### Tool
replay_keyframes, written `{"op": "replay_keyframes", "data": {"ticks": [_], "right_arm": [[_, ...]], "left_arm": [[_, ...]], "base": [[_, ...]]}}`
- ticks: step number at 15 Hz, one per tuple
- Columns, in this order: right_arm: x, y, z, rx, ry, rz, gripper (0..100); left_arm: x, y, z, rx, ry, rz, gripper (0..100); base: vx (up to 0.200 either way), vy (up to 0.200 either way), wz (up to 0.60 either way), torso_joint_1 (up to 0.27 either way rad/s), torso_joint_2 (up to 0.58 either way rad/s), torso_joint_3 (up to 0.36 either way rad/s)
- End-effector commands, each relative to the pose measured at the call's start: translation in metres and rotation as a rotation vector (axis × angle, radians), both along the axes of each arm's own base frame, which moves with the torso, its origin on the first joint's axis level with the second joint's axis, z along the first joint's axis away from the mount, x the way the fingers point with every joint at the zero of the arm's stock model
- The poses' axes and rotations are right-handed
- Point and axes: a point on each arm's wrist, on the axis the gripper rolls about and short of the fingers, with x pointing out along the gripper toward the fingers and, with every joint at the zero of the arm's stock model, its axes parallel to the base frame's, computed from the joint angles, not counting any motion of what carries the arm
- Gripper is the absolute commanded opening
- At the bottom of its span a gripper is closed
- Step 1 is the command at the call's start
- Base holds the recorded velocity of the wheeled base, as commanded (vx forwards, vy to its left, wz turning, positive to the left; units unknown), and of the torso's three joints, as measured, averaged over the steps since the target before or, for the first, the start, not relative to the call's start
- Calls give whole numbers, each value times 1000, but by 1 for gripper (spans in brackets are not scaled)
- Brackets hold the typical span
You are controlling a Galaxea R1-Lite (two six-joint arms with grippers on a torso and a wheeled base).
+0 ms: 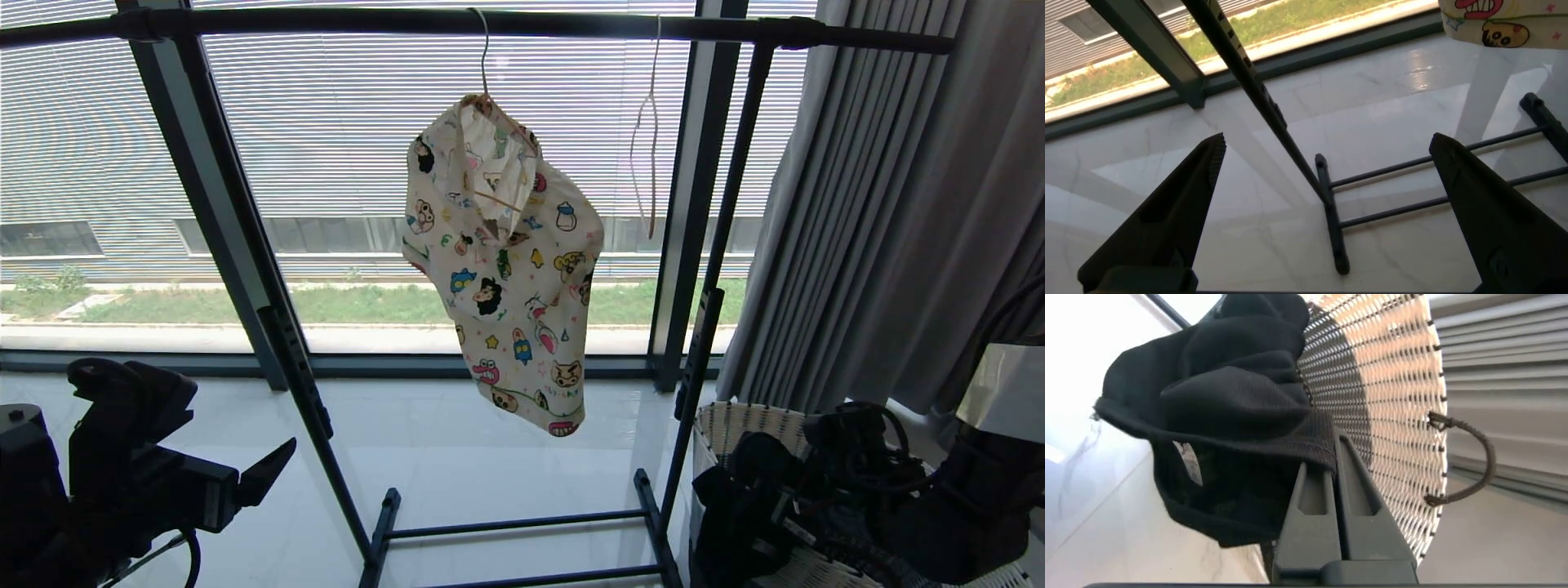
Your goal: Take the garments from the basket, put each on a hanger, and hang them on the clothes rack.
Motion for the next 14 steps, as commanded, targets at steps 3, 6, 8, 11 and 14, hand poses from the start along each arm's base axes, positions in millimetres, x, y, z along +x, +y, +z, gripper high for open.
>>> {"op": "replay_keyframes", "data": {"ticks": [3, 6, 8, 11, 14], "right_arm": [[-24, 7, 105, 83, -62, 10, 0], [-47, 32, 170, 236, -53, 10, 0], [-59, 37, 201, 253, -61, 46, 0], [-61, 43, 217, 280, -104, 72, 0], [-64, 48, 222, 290, -115, 98, 0]], "left_arm": [[0, 0, -2, 51, 9, 1, 100], [3, 0, -2, 52, 11, -1, 100], [5, 0, 1, 50, -2, -2, 100], [5, 0, 2, 47, -5, -5, 100], [6, 0, 3, 42, -13, -4, 100]], "base": [[0, 0, 0, 0, 0, 0], [0, 0, 0, 0, 0, 0], [-200, 0, 0, 7, 7, 5], [-200, 0, 0, -1, 2, 4], [-200, 0, 0, 4, 7, -2]]}}
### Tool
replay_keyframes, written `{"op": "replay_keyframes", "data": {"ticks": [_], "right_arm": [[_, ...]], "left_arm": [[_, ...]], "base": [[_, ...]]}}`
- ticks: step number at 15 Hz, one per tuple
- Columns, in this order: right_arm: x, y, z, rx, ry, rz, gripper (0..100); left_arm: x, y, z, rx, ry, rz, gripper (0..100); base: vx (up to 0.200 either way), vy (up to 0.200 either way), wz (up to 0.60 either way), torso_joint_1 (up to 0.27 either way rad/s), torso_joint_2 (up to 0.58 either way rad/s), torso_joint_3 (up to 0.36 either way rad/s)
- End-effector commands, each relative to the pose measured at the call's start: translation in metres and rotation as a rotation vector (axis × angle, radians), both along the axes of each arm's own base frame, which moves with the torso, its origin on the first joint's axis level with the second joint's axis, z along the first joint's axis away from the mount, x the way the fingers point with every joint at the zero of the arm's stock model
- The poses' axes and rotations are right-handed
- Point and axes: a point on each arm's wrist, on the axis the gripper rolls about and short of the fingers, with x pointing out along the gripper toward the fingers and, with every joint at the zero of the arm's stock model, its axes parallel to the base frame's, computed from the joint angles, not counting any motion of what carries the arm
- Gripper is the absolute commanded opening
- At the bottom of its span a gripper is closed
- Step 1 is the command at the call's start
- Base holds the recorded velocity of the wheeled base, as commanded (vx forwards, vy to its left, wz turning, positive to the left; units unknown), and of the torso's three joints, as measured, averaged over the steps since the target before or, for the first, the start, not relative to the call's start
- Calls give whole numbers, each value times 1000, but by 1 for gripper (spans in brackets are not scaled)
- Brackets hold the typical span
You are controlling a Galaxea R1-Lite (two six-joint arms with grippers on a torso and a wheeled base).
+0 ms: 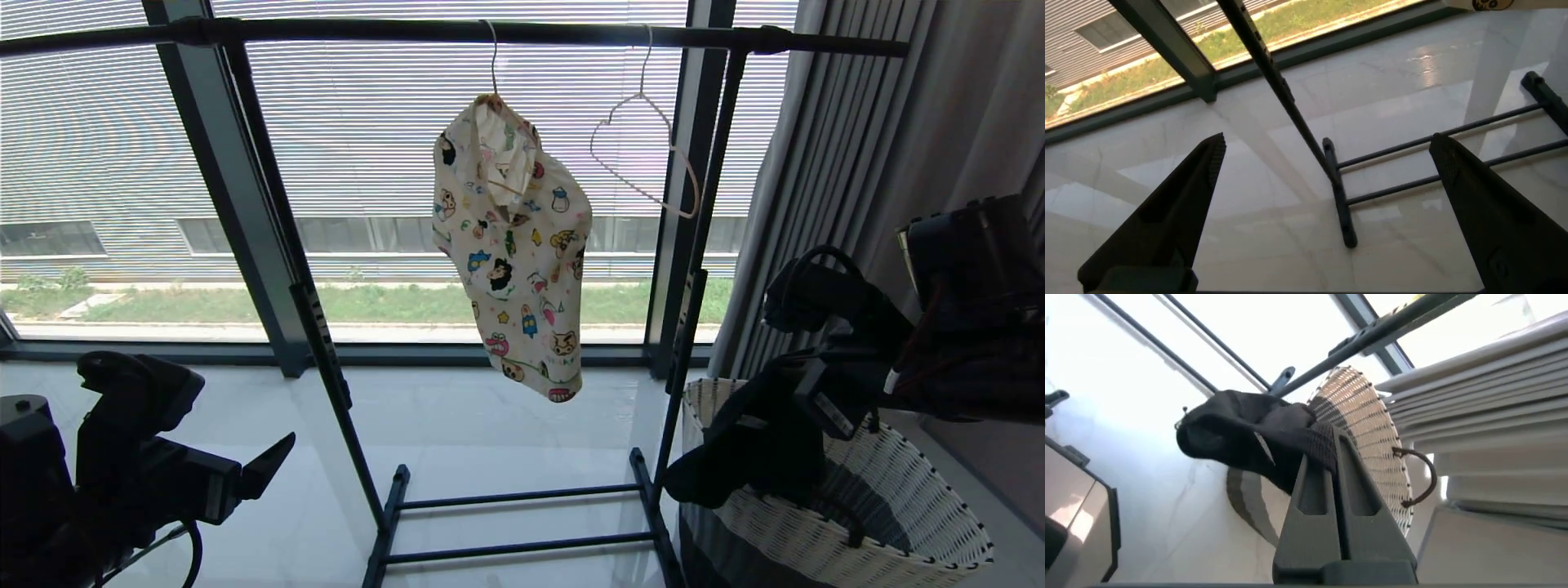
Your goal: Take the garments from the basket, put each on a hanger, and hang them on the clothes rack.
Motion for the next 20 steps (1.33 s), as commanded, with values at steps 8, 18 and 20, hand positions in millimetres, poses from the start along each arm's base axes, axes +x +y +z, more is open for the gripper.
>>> {"op": "replay_keyframes", "data": {"ticks": [8, 18, 20], "right_arm": [[-7, 7, 14, 29, -30, 34, 0], [-4, 110, 20, 270, 107, 255, 0], [-1, 118, 19, 288, 120, 262, 0]], "left_arm": [[6, -19, 1, -18, 1, -116, 100], [8, -157, 13, -374, 136, -705, 100], [25, -178, 4, -386, 179, -707, 100]], "base": [[-200, 0, 0, 3, 2, 3], [0, 0, 0, 0, 0, 0], [0, 0, 0, 0, 0, 0]]}}
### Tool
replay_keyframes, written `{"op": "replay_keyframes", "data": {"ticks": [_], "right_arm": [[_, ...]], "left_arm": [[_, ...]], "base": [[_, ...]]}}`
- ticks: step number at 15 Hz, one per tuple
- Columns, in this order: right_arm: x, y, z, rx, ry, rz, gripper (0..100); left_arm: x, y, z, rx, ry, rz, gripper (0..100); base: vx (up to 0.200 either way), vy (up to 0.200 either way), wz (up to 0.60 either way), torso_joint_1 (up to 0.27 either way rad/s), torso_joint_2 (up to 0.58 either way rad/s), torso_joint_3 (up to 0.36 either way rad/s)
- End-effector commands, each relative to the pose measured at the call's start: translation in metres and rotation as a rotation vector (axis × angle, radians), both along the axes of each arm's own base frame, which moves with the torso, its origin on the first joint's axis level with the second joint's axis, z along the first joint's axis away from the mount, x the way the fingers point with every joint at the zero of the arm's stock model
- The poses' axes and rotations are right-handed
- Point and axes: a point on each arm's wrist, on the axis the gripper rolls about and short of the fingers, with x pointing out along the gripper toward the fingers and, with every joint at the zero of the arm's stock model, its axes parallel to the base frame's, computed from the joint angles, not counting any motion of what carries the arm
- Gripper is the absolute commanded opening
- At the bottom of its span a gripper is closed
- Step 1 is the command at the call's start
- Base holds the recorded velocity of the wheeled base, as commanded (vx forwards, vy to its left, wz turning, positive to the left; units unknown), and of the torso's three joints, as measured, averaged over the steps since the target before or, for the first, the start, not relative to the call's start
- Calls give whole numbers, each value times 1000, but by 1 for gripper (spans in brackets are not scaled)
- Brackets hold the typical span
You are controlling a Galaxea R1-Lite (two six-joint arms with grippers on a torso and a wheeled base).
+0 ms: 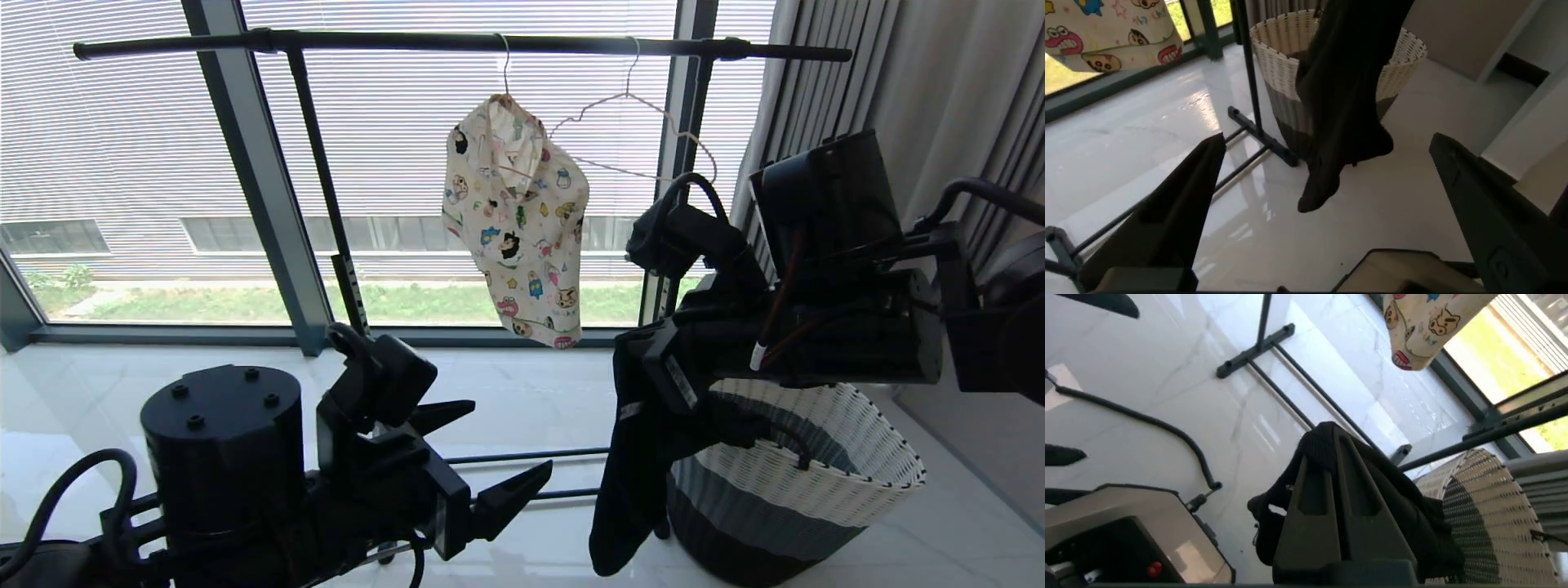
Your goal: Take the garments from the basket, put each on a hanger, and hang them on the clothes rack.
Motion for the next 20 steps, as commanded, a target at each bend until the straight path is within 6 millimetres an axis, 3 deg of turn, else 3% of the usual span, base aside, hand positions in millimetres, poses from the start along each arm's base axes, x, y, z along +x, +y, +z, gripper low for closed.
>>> {"op": "replay_keyframes", "data": {"ticks": [1, 4, 6, 8, 15, 16, 20], "right_arm": [[6, 12, -9, -15, 19, 12, 0], [3, 10, -3, 25, 37, 36, 0], [0, 7, 2, 39, 30, 44, 0], [-2, 4, 6, 48, 23, 46, 0], [-13, 7, 12, 75, 30, 107, 0], [-14, 8, 12, 75, 30, 106, 0], [-14, 8, 11, 78, 36, 105, 0]], "left_arm": [[24, -32, -18, 21, 67, -24, 100], [46, -60, -25, -32, 92, -30, 100], [58, -69, -42, -33, 88, -26, 100], [71, -68, -65, -13, 103, 0, 100], [89, -67, -93, 37, 140, 37, 100], [90, -66, -95, 47, 138, 36, 0], [89, -66, -96, 51, 140, 35, 0]], "base": [[0, 0, 0, 0, 0, 0], [0, 0, 0, 0, 0, 0], [0, 0, 0, 0, 0, 0], [0, 0, 0, 0, 0, 0], [0, 0, 0, 0, 0, 0], [0, 0, 0, 0, 0, 0], [0, 0, 0, 0, 0, 0]]}}
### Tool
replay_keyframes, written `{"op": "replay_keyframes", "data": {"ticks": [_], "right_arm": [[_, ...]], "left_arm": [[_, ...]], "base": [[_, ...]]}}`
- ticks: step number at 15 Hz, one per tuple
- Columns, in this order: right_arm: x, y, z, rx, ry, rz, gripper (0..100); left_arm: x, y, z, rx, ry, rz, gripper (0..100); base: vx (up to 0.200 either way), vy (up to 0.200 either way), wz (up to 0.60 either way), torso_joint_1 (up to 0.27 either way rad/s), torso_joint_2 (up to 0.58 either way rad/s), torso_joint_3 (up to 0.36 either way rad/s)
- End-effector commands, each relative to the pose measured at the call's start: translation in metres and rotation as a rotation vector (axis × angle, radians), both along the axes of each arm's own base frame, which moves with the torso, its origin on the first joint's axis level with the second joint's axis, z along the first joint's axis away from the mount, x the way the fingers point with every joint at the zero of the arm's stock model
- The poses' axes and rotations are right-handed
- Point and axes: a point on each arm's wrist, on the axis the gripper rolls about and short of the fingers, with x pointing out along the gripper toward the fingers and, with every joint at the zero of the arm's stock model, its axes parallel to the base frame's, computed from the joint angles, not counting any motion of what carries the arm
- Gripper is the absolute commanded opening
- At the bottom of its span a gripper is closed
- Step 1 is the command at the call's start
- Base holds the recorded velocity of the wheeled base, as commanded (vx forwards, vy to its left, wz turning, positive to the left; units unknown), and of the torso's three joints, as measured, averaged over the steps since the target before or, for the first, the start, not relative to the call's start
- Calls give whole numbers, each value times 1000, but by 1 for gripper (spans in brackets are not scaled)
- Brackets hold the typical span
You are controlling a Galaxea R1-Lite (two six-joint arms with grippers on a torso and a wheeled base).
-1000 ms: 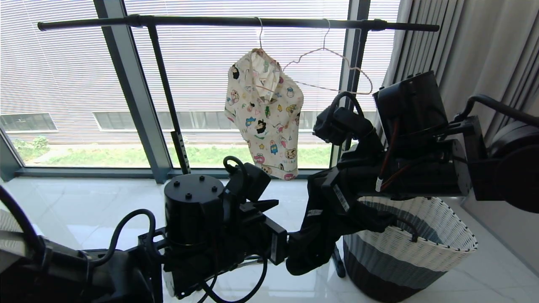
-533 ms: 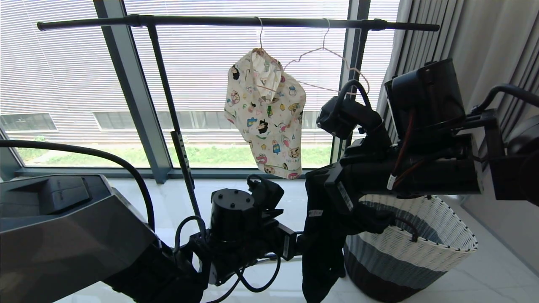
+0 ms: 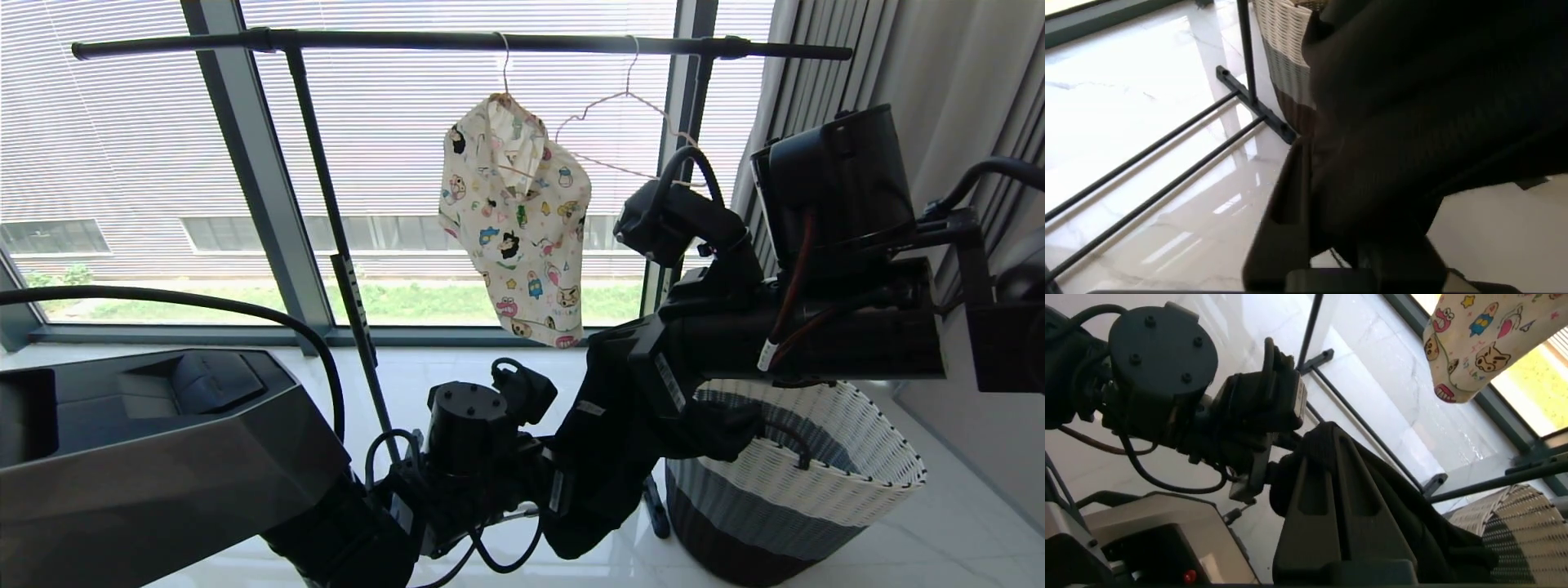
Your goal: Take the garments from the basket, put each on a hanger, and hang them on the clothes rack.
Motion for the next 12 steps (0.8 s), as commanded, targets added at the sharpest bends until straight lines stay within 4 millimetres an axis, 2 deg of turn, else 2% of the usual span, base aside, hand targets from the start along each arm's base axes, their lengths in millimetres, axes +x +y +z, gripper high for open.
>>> {"op": "replay_keyframes", "data": {"ticks": [1, 3, 6, 9, 10, 11, 12], "right_arm": [[0, 0, 0, 4, 8, -5, 0], [2, 0, -4, 13, 41, -30, 0], [13, 11, -17, 31, 105, -72, 0], [24, 34, -24, 92, 61, -52, 0], [25, 40, -19, 112, 45, -43, 0], [25, 42, -17, 120, 40, -39, 0], [24, 42, -12, 133, 27, -44, 0]], "left_arm": [[-1, 1, -1, 5, 3, 4, 0], [-2, 10, 2, 64, -58, 31, 0], [-13, 49, 16, 98, -223, 74, 0], [-28, 94, 59, 68, -277, 185, 0], [-43, 112, 84, 74, -264, 204, 0], [-53, 120, 102, 70, -250, 192, 0], [-67, 127, 129, 64, -242, 170, 0]], "base": [[0, 0, 0, 0, 0, 0], [0, 0, 0, 0, 0, 0], [0, 0, 0, 0, 0, 0], [0, 0, 0, 0, 0, 0], [0, 0, 0, 0, 0, 0], [0, 0, 0, 0, 0, 0], [0, 0, 0, 0, 0, 0]]}}
